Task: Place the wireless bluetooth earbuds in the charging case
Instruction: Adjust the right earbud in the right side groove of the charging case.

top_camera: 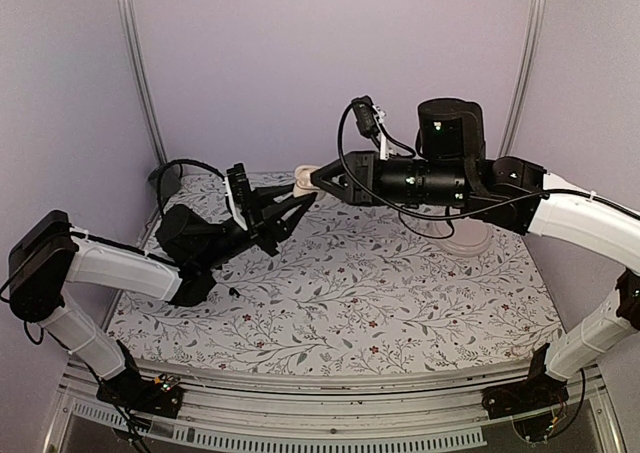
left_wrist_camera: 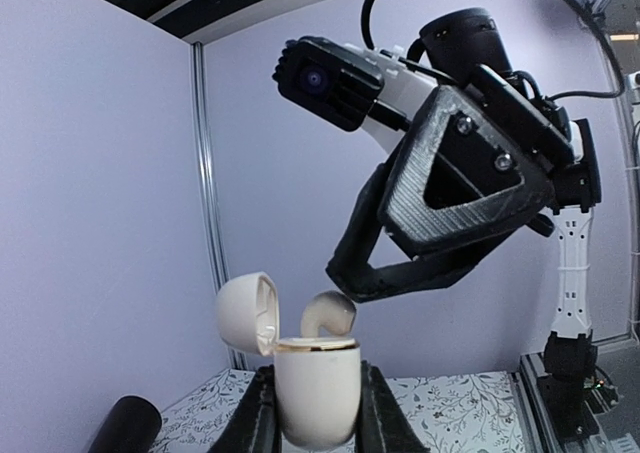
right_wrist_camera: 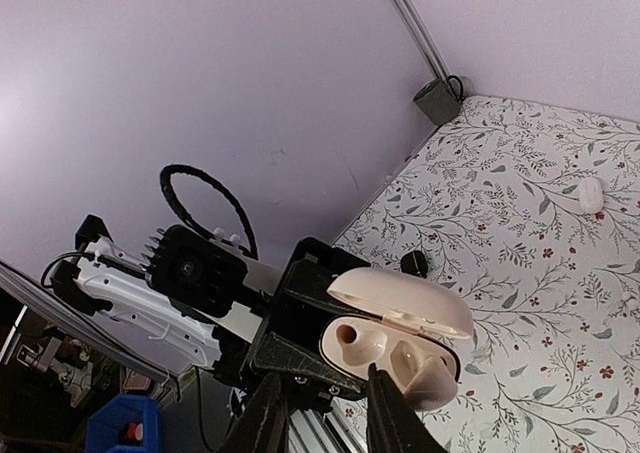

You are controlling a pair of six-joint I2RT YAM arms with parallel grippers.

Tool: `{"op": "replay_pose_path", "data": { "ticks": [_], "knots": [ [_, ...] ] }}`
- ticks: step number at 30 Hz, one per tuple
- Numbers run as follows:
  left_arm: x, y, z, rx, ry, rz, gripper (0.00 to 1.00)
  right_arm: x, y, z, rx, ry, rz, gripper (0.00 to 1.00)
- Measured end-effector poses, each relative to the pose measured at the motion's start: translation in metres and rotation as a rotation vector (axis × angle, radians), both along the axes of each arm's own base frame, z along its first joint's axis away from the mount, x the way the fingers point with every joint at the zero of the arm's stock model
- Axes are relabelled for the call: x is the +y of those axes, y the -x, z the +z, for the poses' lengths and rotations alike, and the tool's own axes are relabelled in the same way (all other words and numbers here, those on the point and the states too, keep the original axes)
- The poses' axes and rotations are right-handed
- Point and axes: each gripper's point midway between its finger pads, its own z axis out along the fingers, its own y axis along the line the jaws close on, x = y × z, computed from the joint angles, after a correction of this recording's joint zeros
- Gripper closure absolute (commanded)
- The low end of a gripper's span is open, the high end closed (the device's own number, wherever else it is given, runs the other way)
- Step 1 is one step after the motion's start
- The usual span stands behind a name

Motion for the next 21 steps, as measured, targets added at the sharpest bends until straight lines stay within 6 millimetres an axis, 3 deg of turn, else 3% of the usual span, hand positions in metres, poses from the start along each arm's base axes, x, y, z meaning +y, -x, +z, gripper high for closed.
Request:
{"op": "replay_pose_path", "data": {
  "ticks": [10,15,21],
  "knots": [
    [0.000,-0.001,0.000,0.003,0.001,0.005,1.00,-0.030,-0.009,0.013,-0.026,0.001,-0.090,0.72],
    [0.000,0.000,0.000,0.002,0.000,0.001,1.00,-0.049,-0.024,0.003,-0.014,0.020,-0.147,0.75],
    [-0.002,0.004,0.004,-0.003,0.005,-0.029,1.00,-0.047,-0.026,-0.010,-0.023,0.057,-0.128,0.76]
  ]
}}
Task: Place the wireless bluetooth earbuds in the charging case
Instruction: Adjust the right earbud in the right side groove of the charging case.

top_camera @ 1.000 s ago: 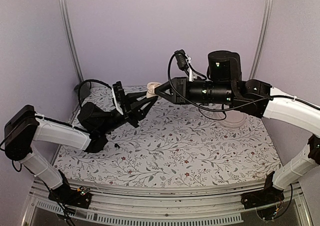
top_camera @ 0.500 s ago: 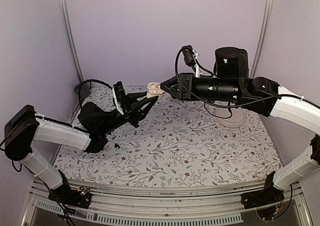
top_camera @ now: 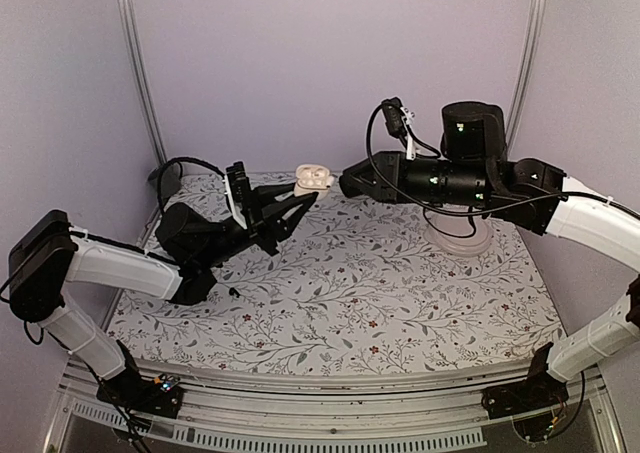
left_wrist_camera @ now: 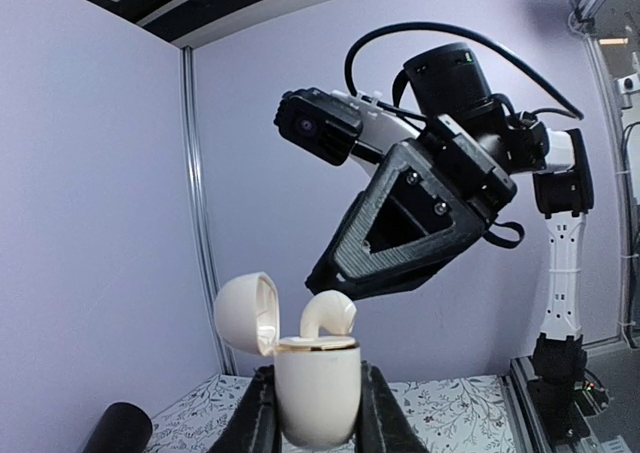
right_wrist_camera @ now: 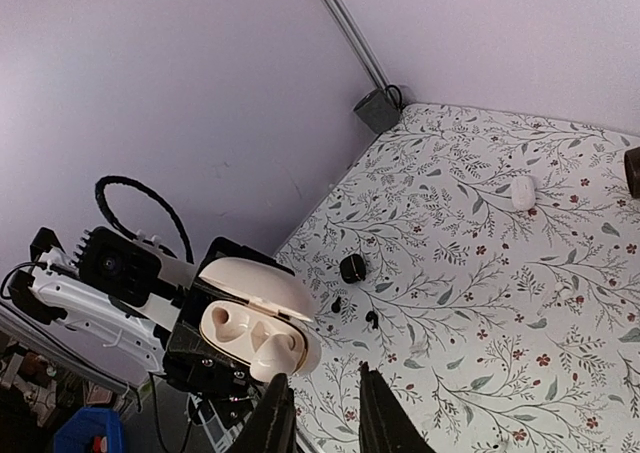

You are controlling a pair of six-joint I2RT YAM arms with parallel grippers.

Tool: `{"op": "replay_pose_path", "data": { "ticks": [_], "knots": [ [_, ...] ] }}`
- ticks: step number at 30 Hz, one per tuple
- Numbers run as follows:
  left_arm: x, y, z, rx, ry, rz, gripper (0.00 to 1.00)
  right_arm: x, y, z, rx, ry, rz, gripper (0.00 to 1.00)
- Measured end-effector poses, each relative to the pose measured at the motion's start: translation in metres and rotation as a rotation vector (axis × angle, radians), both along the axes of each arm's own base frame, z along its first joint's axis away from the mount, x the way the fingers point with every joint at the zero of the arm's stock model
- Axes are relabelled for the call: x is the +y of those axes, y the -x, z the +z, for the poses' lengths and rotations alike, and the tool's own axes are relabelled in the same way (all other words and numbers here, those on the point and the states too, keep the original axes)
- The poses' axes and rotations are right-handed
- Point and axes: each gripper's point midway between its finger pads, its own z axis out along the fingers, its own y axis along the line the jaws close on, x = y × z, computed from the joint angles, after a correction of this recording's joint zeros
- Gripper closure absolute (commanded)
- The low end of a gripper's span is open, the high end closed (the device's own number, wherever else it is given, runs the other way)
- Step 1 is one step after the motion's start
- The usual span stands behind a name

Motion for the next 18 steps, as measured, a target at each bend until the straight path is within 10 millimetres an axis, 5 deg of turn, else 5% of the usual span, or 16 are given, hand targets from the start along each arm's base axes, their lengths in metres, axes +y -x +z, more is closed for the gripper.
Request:
{"op": "replay_pose_path", "data": {
  "ticks": [18],
  "knots": [
    [-0.001,0.002,0.004,0.000,0.007,-0.019,1.00,0.017,0.009,-0.010,-0.016,0.022,0.105,0.77]
  ]
}}
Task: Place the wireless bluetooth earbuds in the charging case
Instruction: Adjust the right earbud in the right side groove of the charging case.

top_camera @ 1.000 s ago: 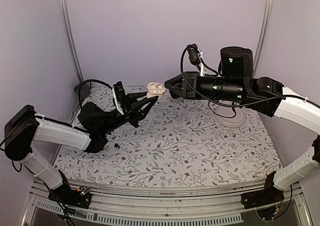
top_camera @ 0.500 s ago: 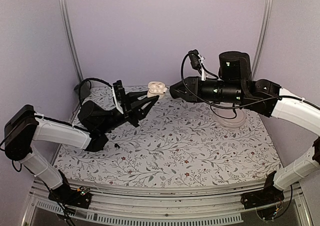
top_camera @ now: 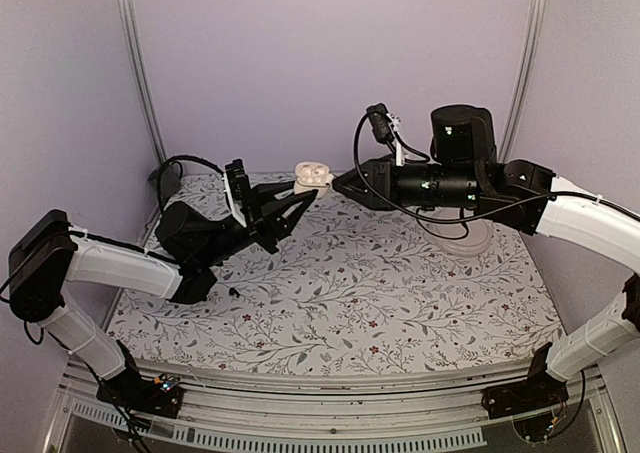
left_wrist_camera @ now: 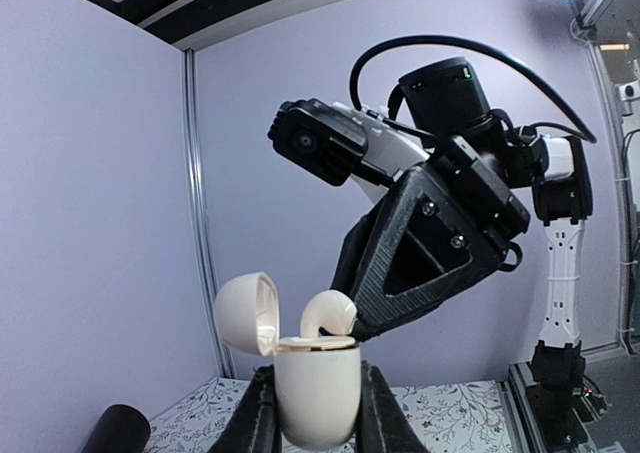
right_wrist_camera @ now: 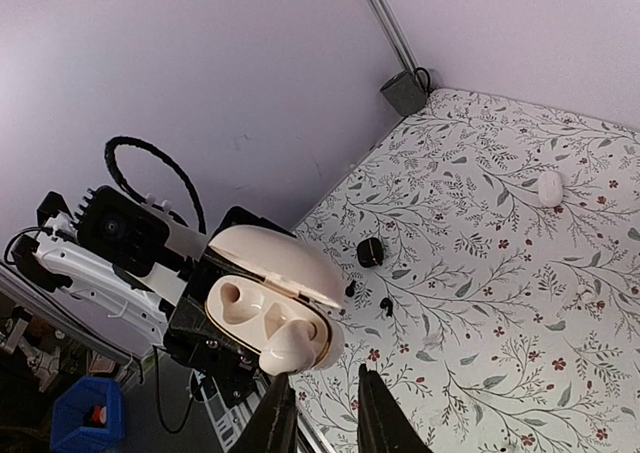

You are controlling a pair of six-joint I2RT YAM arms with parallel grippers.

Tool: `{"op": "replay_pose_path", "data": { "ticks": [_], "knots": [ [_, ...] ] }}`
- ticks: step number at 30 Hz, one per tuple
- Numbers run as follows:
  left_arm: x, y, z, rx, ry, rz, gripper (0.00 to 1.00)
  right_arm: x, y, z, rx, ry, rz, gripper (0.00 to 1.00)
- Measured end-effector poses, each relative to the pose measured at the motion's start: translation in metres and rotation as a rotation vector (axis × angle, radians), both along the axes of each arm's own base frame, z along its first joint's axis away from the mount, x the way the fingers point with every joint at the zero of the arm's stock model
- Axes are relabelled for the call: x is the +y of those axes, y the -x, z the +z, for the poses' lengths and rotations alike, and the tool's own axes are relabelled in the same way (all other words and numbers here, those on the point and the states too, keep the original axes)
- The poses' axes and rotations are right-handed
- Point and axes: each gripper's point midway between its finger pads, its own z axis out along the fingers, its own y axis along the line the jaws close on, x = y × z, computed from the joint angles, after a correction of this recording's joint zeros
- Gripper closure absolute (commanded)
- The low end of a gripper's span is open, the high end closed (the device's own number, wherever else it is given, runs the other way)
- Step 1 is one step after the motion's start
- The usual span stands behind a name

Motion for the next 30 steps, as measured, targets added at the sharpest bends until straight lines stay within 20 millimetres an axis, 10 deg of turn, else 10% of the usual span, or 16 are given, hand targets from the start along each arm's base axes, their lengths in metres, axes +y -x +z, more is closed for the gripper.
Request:
{"op": "replay_pose_path", "data": {
  "ticks": [18,30],
  "knots": [
    [-0.002,0.001,0.000,0.000,-0.002,-0.016,1.00,0.009,0.003,-0.004,0.004,0.012,0.021,0.76],
    [0.000,0.005,0.004,0.033,0.016,-0.074,1.00,0.007,0.008,0.006,-0.105,0.054,0.069,0.48]
  ]
}}
